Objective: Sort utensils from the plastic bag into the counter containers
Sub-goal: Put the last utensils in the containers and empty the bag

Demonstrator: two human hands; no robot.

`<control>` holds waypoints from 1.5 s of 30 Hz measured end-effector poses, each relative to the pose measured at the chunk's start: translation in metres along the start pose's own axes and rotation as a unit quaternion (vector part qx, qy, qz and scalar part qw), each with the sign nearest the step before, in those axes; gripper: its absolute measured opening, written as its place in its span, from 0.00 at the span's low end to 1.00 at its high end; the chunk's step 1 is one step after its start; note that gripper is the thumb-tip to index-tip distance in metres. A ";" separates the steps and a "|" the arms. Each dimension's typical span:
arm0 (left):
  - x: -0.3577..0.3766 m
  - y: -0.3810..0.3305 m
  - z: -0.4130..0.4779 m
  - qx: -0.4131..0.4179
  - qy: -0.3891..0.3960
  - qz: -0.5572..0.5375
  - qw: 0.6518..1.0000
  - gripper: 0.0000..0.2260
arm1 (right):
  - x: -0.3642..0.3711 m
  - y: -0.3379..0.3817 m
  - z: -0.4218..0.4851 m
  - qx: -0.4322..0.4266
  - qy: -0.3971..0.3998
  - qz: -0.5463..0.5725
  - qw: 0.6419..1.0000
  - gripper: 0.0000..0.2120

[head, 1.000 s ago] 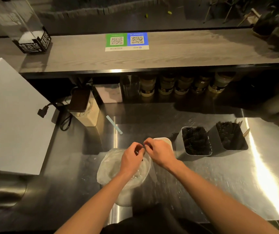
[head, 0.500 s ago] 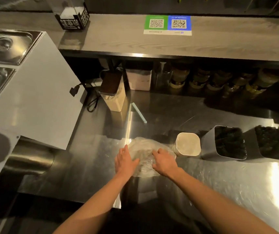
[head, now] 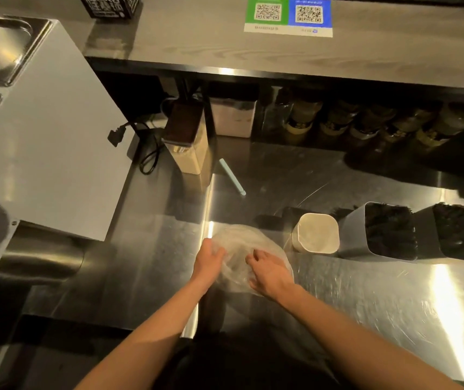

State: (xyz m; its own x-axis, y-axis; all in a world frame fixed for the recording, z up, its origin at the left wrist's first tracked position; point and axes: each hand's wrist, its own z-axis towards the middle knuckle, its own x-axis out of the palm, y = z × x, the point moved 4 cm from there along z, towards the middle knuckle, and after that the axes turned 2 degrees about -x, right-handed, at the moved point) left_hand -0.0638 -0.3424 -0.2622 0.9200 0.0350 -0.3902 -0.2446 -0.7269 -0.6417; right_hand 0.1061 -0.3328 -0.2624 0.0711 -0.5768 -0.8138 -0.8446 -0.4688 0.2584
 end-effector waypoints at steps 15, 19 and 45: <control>0.015 0.019 -0.031 0.371 -0.034 0.415 0.830 0.12 | -0.006 0.012 0.000 -0.002 -0.010 -0.069 0.998 0.14; 0.012 0.032 -0.024 0.288 0.020 0.418 0.861 0.27 | 0.008 0.014 0.002 0.012 0.014 -0.080 0.997 0.22; 0.015 0.009 -0.047 0.396 -0.063 0.380 0.833 0.27 | -0.040 0.004 -0.012 0.017 0.043 0.134 0.990 0.12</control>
State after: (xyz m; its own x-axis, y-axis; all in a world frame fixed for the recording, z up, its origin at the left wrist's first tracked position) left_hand -0.0379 -0.3804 -0.2427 0.3797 -0.1204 -0.9172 -0.9136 0.1071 -0.3922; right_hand 0.1065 -0.3195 -0.2223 -0.1142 -0.7327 -0.6709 -0.8562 -0.2699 0.4405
